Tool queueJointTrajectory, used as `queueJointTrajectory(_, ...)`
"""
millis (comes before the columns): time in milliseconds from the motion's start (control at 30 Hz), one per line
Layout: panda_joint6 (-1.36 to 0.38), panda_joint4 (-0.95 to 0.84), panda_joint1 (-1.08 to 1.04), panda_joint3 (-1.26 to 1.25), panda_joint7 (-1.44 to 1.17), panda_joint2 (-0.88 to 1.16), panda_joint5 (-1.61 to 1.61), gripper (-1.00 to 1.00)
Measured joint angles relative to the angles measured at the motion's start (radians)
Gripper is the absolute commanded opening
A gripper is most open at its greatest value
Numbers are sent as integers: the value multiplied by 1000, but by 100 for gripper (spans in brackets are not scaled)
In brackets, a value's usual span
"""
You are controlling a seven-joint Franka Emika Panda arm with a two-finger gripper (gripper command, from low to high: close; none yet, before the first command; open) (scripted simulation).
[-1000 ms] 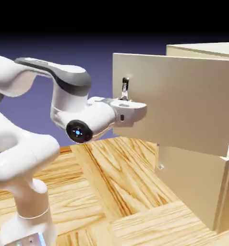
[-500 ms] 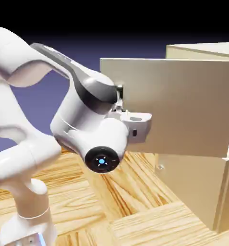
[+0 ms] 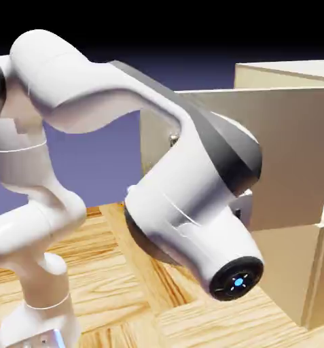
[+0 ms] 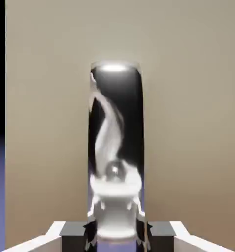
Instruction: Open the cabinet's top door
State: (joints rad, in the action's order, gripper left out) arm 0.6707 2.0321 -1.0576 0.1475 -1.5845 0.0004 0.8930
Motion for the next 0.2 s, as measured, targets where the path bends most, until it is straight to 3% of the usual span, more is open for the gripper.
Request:
queueJointTrajectory(133, -77, -145, -2, -4, -35, 112, -45, -100)
queueJointTrajectory(167, -95, -179, -3, -7, -42, 137, -54, 100)
queueJointTrajectory(200, -94, -179, -2, -6, -41, 137, -53, 100)
